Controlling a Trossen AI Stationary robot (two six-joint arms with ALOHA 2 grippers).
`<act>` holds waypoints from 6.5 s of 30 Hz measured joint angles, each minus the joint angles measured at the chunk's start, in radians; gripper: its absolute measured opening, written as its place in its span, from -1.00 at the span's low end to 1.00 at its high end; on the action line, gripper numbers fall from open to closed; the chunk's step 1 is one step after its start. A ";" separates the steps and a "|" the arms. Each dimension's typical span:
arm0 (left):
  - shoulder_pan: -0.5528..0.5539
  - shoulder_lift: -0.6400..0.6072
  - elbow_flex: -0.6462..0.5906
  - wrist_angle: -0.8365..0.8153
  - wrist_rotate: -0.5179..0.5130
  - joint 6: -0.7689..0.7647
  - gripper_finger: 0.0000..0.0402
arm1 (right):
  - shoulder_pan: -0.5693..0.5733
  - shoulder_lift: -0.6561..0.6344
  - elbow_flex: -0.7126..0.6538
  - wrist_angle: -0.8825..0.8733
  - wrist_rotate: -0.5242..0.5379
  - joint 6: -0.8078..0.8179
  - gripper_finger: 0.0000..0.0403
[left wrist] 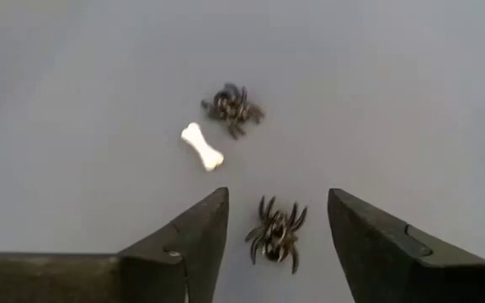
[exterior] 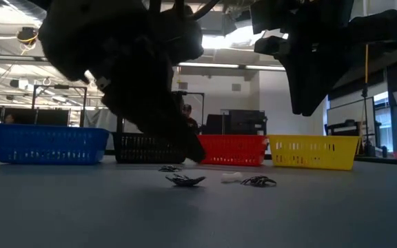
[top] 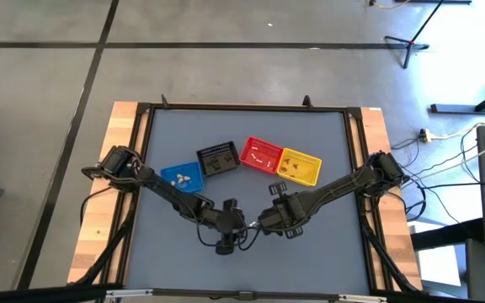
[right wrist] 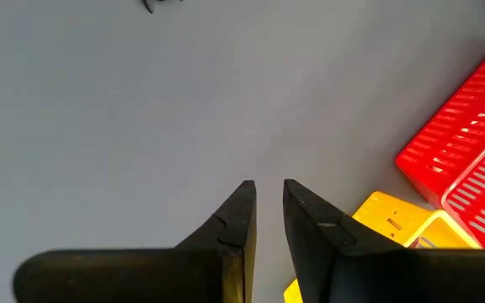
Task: Sort Halloween decoration
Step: Put the black spider toy into the black bin, then put the white bone toy into the red bin
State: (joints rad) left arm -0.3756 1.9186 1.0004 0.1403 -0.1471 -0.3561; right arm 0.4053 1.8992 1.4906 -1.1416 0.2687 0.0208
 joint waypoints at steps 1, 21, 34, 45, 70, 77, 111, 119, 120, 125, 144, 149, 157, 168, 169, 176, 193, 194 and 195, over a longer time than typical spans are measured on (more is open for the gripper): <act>0.000 0.000 0.000 -0.011 0.000 0.000 -0.02 | 0.000 0.000 0.000 0.000 0.000 0.000 -0.70; -0.007 0.064 0.001 -0.013 -0.046 0.030 -0.05 | 0.000 0.000 0.000 0.009 0.000 0.000 -0.70; -0.054 0.069 0.001 -0.018 -0.128 0.025 -0.32 | 0.000 0.000 0.000 0.016 0.000 0.000 -0.70; -0.079 0.068 0.000 -0.015 -0.155 -0.004 -0.82 | 0.000 0.000 0.000 0.018 0.000 0.000 -0.70; 0.004 -0.209 -0.003 -0.354 -0.090 0.062 -1.00 | 0.000 0.000 0.000 0.017 0.000 0.000 -0.70; 0.103 -0.387 -0.002 -0.587 -0.190 0.131 -1.00 | 0.000 0.000 0.000 0.024 0.000 0.000 -0.70; 0.461 -0.431 -0.044 -0.698 -0.208 0.098 -0.44 | 0.000 0.000 0.000 0.114 0.000 -0.004 -0.70; 0.431 -0.431 -0.044 -0.677 -0.174 0.094 -0.43 | 0.000 0.000 0.000 0.254 0.000 -0.004 -0.70; 0.425 -0.431 -0.044 -0.671 -0.173 0.093 -0.43 | 0.000 0.000 0.000 0.268 0.000 -0.005 -0.70; 0.386 -0.443 -0.027 -0.670 -0.155 0.097 -0.43 | 0.000 0.000 0.000 0.304 0.000 -0.038 -0.70; 0.097 -0.588 0.020 -0.657 -0.206 0.001 -0.43 | -0.041 0.000 0.000 0.435 -0.057 -0.055 -0.09; 0.047 -0.588 0.020 -0.651 -0.276 -0.053 -0.43 | -0.042 0.009 0.000 0.462 -0.159 -0.056 -0.08; 0.020 -0.588 0.020 -0.635 -0.333 -0.079 -0.43 | -0.039 0.081 0.000 0.528 -0.189 -0.056 -0.20; 0.019 -0.588 0.020 -0.616 -0.341 -0.082 -0.43 | -0.041 0.185 0.000 0.534 -0.183 -0.104 -0.21; 0.019 -0.588 0.020 -0.616 -0.341 -0.082 -0.43 | -0.041 0.189 0.000 0.535 -0.183 -0.108 -0.21; 0.019 -0.588 0.020 -0.610 -0.340 -0.082 -0.43 | -0.042 0.195 0.000 0.544 -0.183 -0.109 -0.21; 0.019 -0.588 0.018 -0.608 -0.338 -0.082 -0.43 | -0.087 0.223 0.002 0.545 -0.287 -0.109 -0.21; 0.019 -0.588 0.018 -0.608 -0.338 -0.082 -0.43 | -0.086 0.223 0.002 0.544 -0.287 -0.109 -0.21; 0.019 -0.588 0.018 -0.608 -0.338 -0.082 -0.43 | -0.086 0.223 0.002 0.544 -0.286 -0.109 -0.21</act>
State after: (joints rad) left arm -0.3569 1.3308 1.0186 -0.4675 -0.4847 -0.4380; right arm 0.3195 2.1223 1.4921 -0.5978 -0.0175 -0.0881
